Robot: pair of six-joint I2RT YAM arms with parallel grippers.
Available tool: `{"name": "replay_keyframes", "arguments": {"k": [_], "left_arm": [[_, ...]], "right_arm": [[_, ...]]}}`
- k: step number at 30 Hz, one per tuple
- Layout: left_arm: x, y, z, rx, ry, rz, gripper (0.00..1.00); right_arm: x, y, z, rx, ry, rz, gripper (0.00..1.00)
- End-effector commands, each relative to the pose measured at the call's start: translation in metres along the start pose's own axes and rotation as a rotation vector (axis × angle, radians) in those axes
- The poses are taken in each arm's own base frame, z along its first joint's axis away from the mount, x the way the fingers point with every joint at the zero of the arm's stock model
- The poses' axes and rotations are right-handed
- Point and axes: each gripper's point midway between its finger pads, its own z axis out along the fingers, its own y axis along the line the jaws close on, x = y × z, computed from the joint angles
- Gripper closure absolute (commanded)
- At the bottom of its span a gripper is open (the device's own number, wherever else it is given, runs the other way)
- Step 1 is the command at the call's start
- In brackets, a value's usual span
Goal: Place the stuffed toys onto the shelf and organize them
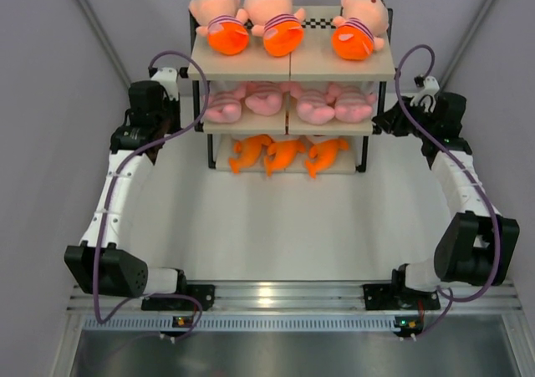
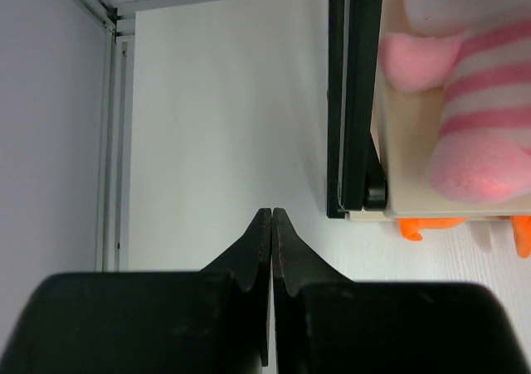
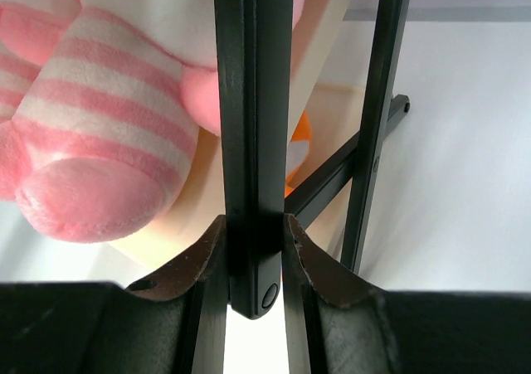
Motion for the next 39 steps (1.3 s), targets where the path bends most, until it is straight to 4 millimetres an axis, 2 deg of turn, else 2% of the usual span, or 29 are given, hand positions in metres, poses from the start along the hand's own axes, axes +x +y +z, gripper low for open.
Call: {"name": "replay_keyframes", "arguments": {"k": [1,8,13,24,26,27,29,33,34,39], "left_arm": [[-0.013,0.002,-0.022,0.01,-0.052,0.001,1.0],[-0.011,0.001,-0.032,0.019,-0.051,0.009,1.0],[-0.013,0.002,-0.036,0.015,-0.06,0.009,1.0],[-0.013,0.005,-0.042,0.003,-0.062,0.019,1.0],[-0.009,0.005,-0.042,0.001,-0.056,0.027,1.0],[-0.008,0.006,-0.041,-0.002,-0.051,0.03,0.98],[-0.002,0.006,-0.04,-0.004,-0.037,0.04,0.95],[0.009,0.008,-0.037,-0.011,-0.01,0.06,0.88],[0.011,0.008,-0.038,-0.014,-0.007,0.063,0.86],[0.027,0.01,-0.039,-0.021,0.022,0.08,0.79]], "right_arm": [[0.031,-0.007,-0.012,0.005,0.106,0.074,1.0],[0.009,-0.032,-0.014,0.07,0.067,0.078,1.0],[-0.006,-0.037,-0.011,0.085,0.057,0.062,1.0],[-0.017,-0.045,-0.005,0.105,0.06,0.053,1.0],[-0.017,-0.041,-0.008,0.096,0.053,0.056,0.87],[-0.019,-0.039,-0.009,0.097,0.044,0.052,0.72],[-0.019,-0.034,-0.018,0.111,0.028,0.041,0.52],[-0.023,-0.029,-0.037,0.169,-0.008,0.026,0.25],[-0.027,-0.026,-0.045,0.198,-0.033,0.026,0.15],[-0.038,-0.035,-0.079,0.39,-0.106,0.044,0.1]]}}
